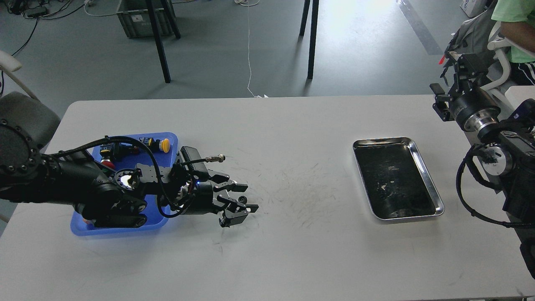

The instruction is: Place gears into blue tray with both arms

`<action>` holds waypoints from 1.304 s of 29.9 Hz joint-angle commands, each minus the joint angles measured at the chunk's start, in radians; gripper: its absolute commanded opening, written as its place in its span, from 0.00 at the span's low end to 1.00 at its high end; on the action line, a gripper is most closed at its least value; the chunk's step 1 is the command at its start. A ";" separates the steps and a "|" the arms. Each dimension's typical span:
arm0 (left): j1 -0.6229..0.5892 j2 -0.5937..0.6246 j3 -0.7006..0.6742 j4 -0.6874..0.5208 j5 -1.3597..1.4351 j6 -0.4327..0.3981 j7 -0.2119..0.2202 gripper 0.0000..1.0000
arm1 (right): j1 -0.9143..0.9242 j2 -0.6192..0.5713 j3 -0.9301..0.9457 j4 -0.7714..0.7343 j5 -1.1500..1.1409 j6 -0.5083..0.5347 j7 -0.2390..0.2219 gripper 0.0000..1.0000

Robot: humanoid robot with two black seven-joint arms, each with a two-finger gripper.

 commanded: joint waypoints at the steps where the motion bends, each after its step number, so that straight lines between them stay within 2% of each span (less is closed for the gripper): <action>1: 0.017 -0.006 0.000 0.031 0.001 0.002 0.000 0.63 | 0.001 0.000 -0.001 0.000 0.001 0.000 0.000 0.94; 12: 0.084 -0.020 -0.001 0.105 0.005 0.010 -0.001 0.62 | 0.005 -0.003 -0.003 0.000 -0.001 0.000 0.000 0.94; 16: 0.092 -0.016 -0.003 0.112 0.008 0.019 -0.003 0.55 | 0.005 -0.001 -0.003 0.000 -0.001 0.000 0.000 0.94; 23: 0.095 -0.016 -0.001 0.126 0.008 0.023 -0.005 0.48 | 0.005 -0.001 -0.003 0.000 -0.001 0.000 0.000 0.95; 25: 0.098 -0.018 -0.001 0.128 0.008 0.023 -0.017 0.45 | 0.005 -0.001 -0.003 0.000 -0.001 0.000 0.000 0.94; 33: 0.124 -0.021 -0.001 0.157 0.008 0.023 -0.024 0.40 | 0.005 -0.003 -0.005 0.000 -0.001 0.000 0.000 0.95; 39: 0.124 -0.018 -0.001 0.157 0.011 0.023 -0.028 0.30 | 0.002 -0.003 -0.006 -0.001 -0.001 0.000 0.000 0.95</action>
